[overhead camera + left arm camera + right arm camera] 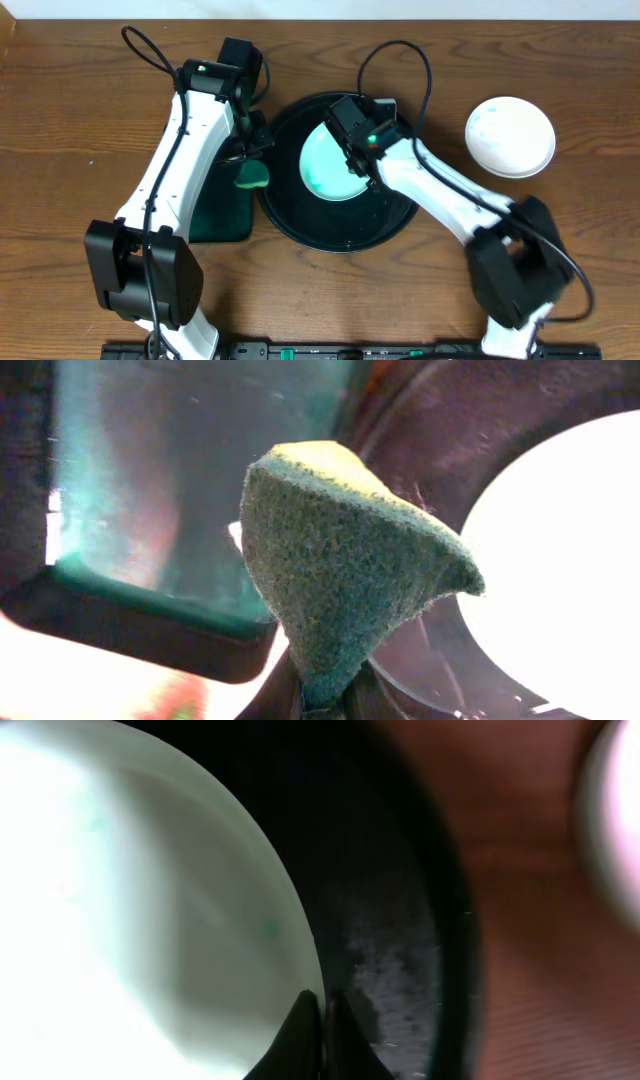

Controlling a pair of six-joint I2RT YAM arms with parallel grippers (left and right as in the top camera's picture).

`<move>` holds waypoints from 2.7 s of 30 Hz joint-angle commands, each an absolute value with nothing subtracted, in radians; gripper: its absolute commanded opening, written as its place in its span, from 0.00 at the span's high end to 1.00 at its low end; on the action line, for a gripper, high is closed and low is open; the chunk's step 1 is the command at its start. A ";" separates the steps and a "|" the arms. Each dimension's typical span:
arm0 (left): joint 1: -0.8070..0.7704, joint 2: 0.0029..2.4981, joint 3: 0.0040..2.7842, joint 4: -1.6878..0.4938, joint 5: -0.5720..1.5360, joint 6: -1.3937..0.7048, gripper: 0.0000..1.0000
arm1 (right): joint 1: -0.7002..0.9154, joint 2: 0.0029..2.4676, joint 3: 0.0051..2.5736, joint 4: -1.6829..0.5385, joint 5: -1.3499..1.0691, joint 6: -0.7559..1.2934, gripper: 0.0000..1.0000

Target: Clean dirty plates on tray and stack at the side

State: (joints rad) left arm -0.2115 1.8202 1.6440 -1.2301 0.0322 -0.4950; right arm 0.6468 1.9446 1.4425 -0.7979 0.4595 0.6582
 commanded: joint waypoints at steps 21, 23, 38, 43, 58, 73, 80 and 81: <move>-0.410 2.169 1.561 -0.893 0.093 -0.635 0.93 | 0.562 2.059 1.451 -0.695 0.199 0.681 0.99; -0.409 2.184 1.561 -0.855 0.089 -0.637 0.93 | 0.555 2.059 1.451 -0.696 0.181 0.678 0.99; -0.416 2.186 1.568 -0.663 -0.020 -0.637 0.93 | 0.547 2.059 1.451 -0.699 0.138 0.657 0.99; -0.450 2.146 1.571 -0.593 0.024 -0.573 0.93 | 0.547 2.059 1.451 -0.698 0.137 0.656 0.99; -0.413 2.131 1.570 -0.570 -0.050 -0.430 0.93 | 0.547 2.059 1.451 -0.695 0.121 0.654 0.99; -0.352 2.099 1.573 -0.639 -0.065 -0.313 0.93 | 0.546 2.059 1.451 -0.703 0.110 0.634 0.99; -0.377 1.916 1.595 -0.656 -0.169 -0.353 0.93 | 0.546 2.059 1.451 -0.702 0.129 0.593 0.99; -0.377 1.884 1.595 -0.671 -0.191 -0.368 0.93 | 0.546 2.059 1.451 -0.702 0.133 0.579 0.99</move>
